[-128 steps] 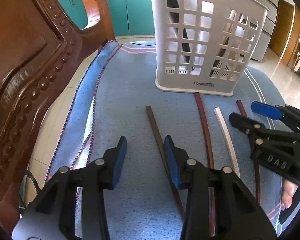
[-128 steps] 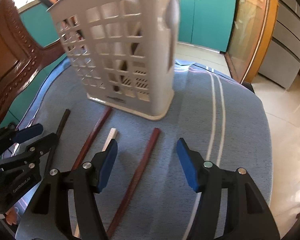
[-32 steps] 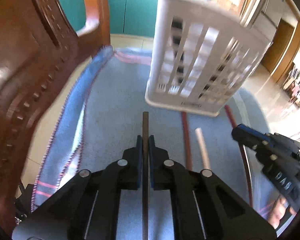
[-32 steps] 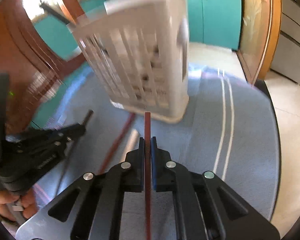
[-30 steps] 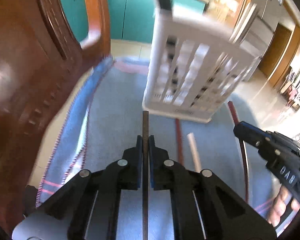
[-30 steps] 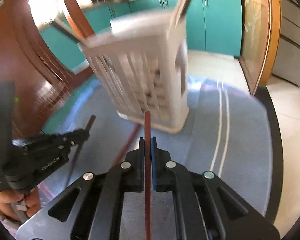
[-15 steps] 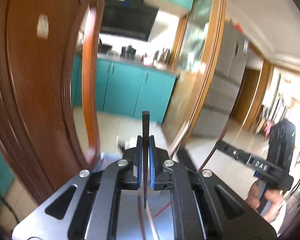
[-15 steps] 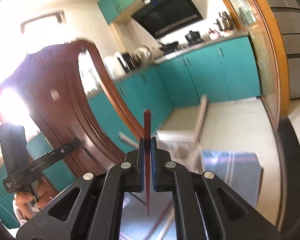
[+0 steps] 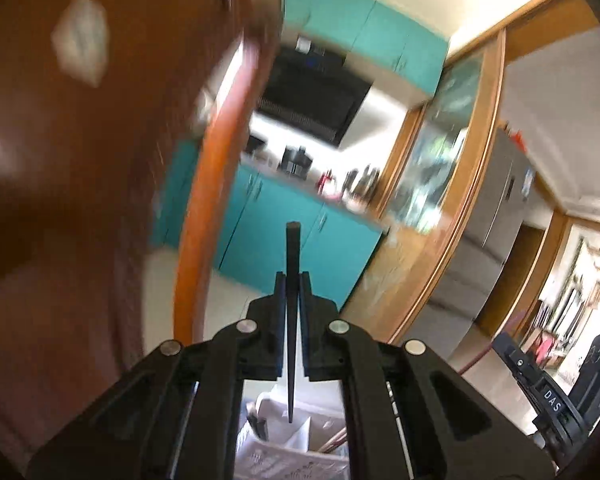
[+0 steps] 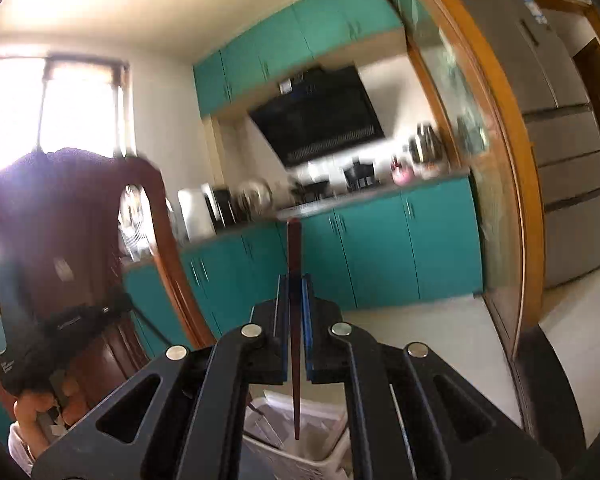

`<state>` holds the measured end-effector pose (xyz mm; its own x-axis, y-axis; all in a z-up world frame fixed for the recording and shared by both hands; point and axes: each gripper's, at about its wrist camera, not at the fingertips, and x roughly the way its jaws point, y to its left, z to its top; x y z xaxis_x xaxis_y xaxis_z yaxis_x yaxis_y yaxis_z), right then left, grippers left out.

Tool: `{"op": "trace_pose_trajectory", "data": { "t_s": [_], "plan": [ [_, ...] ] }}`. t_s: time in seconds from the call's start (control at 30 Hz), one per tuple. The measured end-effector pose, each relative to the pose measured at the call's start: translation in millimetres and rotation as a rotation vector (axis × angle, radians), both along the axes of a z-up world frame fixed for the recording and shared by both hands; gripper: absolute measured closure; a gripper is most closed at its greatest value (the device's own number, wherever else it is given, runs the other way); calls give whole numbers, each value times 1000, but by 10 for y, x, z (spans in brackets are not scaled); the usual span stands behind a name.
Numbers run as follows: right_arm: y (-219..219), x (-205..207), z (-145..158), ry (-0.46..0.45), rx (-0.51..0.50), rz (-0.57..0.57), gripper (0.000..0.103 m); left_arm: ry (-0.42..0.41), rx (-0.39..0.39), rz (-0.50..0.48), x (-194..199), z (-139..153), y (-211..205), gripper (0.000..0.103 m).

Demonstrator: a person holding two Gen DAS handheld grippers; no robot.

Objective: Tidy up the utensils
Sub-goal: 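Lift both held chopsticks and carry them above the white holder, then open both tools to drop the chopsticks into the white holder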

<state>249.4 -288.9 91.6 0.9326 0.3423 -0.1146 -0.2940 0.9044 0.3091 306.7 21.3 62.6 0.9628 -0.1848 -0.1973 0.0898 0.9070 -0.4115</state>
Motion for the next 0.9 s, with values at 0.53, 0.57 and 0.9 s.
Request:
{"op": "trace_pose_trajectory", "data": {
  "t_s": [0.53,0.57,0.9],
  "plan": [
    [330,83,-679,140,-182,-59,74,76,303,8,30,-489,-556,93],
    [316,35,-673,131,-184,-67,73,74,308,6,9,-476,-566,91],
    [24,-485,-1127,171,-78,-64,68,40,367,30,-427,-594,-510,76]
  ]
}}
